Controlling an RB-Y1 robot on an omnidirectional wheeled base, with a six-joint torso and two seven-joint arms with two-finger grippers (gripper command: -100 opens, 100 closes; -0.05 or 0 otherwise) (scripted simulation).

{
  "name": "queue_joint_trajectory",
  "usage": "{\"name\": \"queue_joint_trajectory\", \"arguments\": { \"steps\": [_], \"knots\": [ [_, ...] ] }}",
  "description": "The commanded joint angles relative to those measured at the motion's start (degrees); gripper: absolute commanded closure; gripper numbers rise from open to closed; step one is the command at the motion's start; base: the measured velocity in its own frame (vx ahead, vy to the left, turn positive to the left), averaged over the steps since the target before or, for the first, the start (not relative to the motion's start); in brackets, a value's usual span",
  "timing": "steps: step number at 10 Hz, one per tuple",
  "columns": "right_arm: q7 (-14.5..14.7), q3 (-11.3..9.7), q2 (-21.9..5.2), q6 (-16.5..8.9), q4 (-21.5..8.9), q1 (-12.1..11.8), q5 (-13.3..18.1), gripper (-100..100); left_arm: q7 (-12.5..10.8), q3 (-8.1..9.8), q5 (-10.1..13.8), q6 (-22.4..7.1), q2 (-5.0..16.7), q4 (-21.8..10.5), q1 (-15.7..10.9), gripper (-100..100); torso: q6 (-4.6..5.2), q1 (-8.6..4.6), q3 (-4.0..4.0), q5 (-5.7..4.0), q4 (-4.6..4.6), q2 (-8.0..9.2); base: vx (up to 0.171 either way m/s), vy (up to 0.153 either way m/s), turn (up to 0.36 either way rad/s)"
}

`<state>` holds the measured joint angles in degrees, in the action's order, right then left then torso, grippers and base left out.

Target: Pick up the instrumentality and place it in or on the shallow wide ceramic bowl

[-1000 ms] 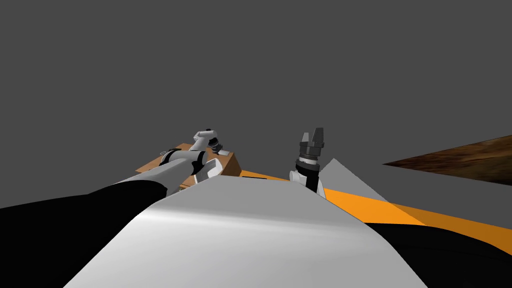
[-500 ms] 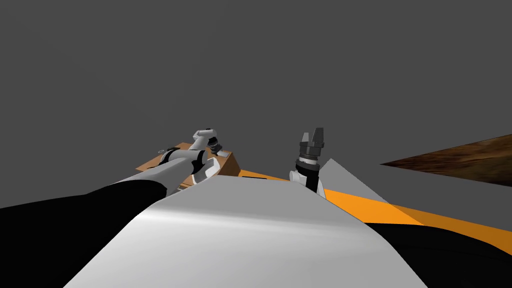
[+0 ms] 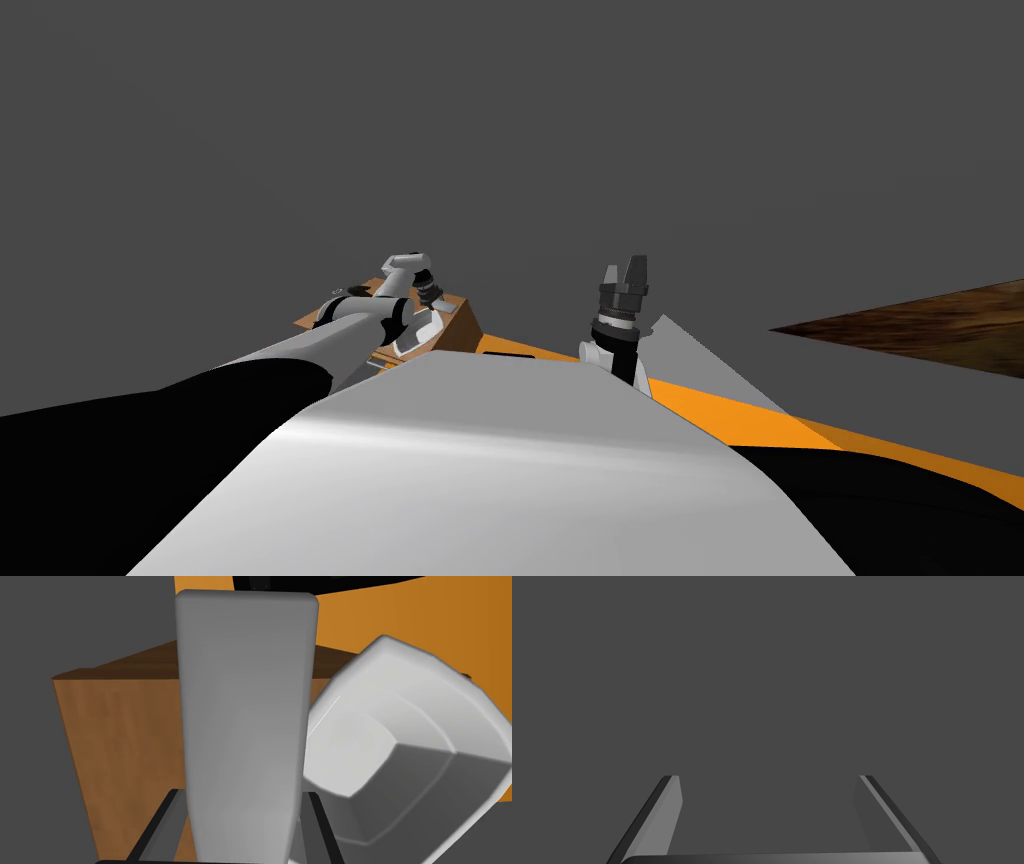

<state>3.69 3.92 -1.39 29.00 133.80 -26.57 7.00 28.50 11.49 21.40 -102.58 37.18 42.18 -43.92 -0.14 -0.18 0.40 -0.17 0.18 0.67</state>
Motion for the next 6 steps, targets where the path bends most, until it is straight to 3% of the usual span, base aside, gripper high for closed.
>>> {"name": "queue_joint_trajectory", "arguments": {
  "steps": [1,6],
  "knots": [
    [0.00,0.00,0.00,0.00,0.00,0.00,0.00,0,-0.12,-0.56,1.44,0.30,0.86,1.32,0.22,100,0.00,0.00,0.00,0.00,0.00,0.00,-0.215,0.052,0.067],
    [0.00,0.01,-0.01,0.00,-0.01,0.00,0.00,0,0.23,-2.75,6.84,3.30,3.02,4.40,2.57,100,0.05,0.35,0.22,0.08,0.19,0.22,-0.173,0.083,0.003]
  ]
}}
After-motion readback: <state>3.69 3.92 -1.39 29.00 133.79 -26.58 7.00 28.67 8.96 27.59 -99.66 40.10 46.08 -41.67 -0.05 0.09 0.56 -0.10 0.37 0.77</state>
